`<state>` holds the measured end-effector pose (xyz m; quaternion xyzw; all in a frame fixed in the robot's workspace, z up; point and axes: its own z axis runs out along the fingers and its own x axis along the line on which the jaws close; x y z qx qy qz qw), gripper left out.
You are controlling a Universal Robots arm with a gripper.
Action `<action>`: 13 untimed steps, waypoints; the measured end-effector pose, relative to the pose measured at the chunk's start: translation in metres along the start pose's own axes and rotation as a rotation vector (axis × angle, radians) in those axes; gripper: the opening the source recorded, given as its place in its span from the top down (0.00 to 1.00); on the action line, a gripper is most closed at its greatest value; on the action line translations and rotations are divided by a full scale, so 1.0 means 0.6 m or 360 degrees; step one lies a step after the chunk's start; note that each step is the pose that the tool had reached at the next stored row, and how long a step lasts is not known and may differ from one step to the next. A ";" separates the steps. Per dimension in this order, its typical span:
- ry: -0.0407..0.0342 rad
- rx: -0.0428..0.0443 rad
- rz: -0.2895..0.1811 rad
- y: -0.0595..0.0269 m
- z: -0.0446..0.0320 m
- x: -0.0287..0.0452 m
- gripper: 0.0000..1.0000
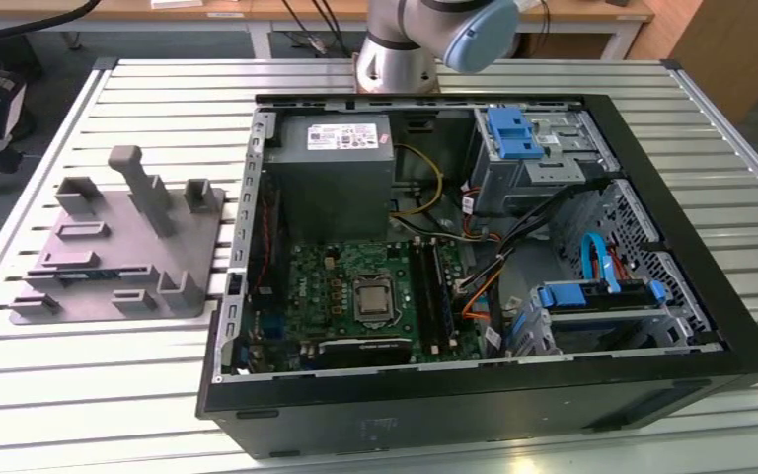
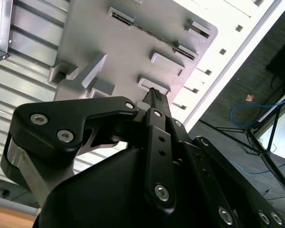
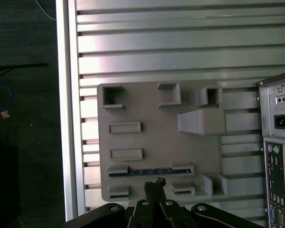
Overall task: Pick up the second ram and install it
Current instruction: 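Reach for the second ram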
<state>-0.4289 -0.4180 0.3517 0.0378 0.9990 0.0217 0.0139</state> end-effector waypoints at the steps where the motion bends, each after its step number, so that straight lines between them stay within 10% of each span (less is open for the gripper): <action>1: 0.0000 0.0000 0.0000 -0.001 0.001 0.002 0.90; 13: 0.0000 0.0000 0.0000 -0.014 0.008 0.018 0.90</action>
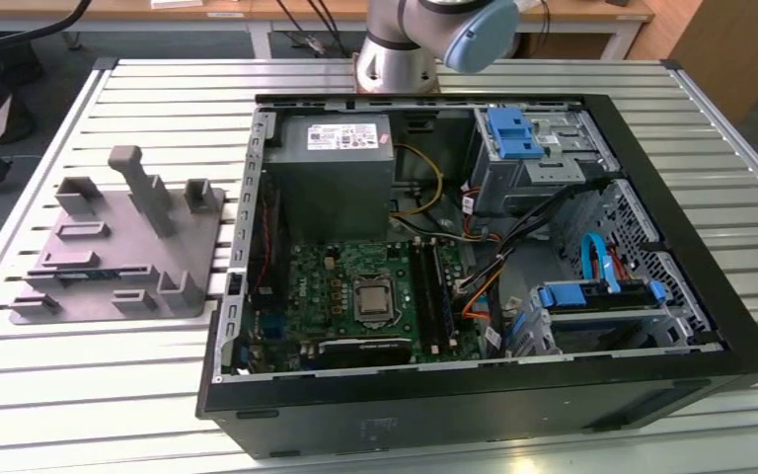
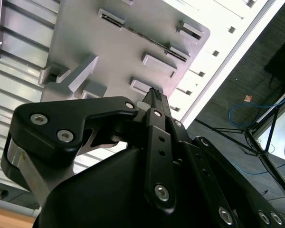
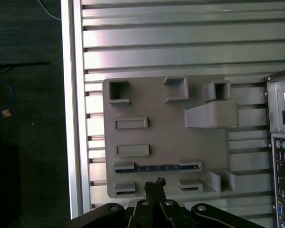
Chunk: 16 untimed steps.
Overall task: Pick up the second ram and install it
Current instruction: 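Reach for the second ram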
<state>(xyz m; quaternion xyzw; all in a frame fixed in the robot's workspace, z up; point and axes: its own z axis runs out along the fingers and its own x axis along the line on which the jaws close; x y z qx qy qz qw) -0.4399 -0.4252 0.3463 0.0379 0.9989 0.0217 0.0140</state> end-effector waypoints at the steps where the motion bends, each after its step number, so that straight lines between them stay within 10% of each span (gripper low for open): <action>1: 0.0000 0.0000 0.0000 -0.002 0.001 0.001 0.90; 16: 0.0000 0.0000 0.0000 -0.024 0.012 0.017 0.90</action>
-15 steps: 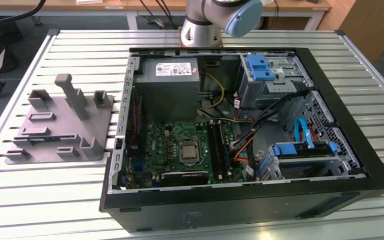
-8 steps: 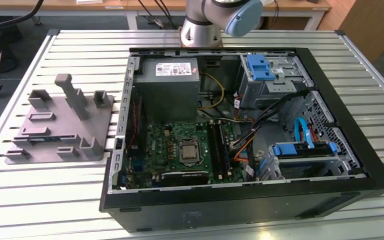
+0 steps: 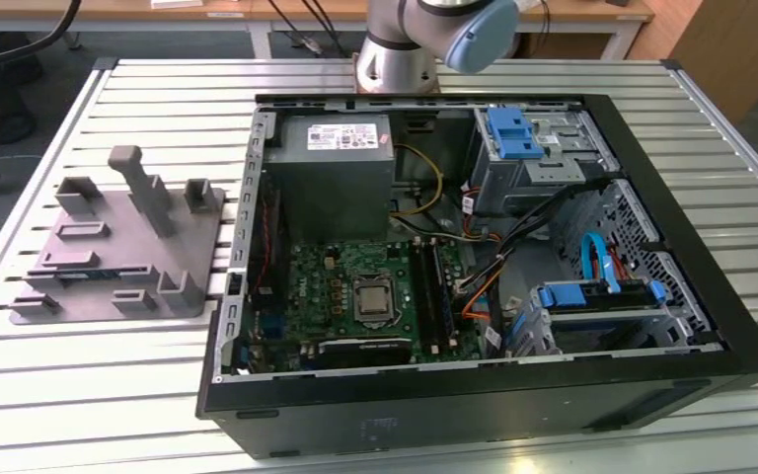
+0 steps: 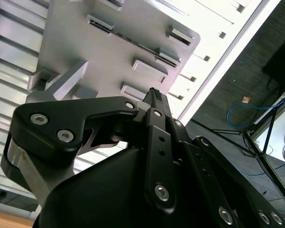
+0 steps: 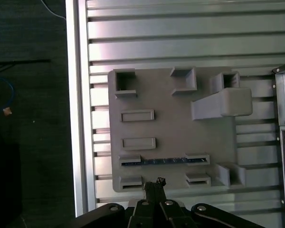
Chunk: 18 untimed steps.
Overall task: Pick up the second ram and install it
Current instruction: 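Reach for the second ram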
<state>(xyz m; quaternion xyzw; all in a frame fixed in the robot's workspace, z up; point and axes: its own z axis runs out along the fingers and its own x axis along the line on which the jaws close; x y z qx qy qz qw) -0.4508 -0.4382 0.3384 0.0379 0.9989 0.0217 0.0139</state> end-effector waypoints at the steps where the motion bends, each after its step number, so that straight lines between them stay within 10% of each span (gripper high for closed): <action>1: 0.0000 0.0000 0.0000 -0.003 0.002 0.001 0.90; 7: 0.0000 0.0000 0.0000 -0.026 0.018 0.002 0.90; 18: -0.0001 0.0019 -0.0008 -0.025 0.051 -0.024 0.90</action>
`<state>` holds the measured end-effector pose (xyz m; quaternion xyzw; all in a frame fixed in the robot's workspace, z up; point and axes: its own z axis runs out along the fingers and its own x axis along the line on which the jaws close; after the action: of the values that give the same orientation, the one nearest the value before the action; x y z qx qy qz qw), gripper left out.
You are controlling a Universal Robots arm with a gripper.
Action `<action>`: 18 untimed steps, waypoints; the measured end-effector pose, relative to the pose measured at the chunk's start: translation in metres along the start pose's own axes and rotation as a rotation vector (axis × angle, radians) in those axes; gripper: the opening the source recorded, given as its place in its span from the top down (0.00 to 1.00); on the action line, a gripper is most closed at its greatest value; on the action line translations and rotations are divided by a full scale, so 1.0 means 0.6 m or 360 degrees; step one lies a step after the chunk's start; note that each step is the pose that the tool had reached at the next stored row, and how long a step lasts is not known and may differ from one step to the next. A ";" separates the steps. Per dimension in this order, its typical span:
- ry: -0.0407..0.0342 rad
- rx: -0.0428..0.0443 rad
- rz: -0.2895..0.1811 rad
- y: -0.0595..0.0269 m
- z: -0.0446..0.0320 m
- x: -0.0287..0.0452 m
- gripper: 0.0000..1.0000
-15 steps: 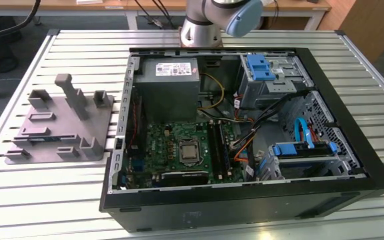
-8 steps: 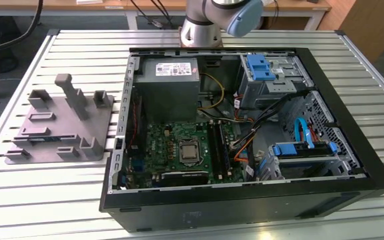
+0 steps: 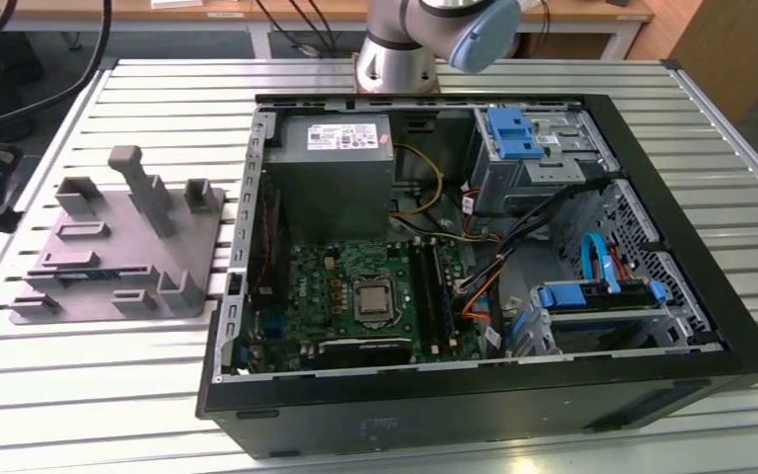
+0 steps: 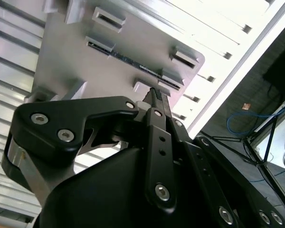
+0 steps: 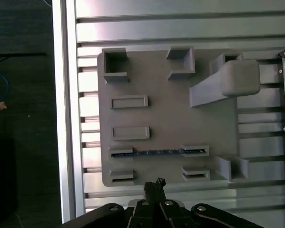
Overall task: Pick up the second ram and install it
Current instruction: 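Reach for the second ram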
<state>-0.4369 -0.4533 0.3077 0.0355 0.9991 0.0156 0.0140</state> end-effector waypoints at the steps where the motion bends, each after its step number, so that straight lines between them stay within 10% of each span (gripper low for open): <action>1: 0.0000 0.0000 0.0000 0.000 0.003 -0.003 0.90; 18: 0.0001 0.0001 0.0000 -0.001 0.055 -0.014 0.90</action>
<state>-0.4279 -0.4536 0.2749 0.0355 0.9992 0.0155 0.0137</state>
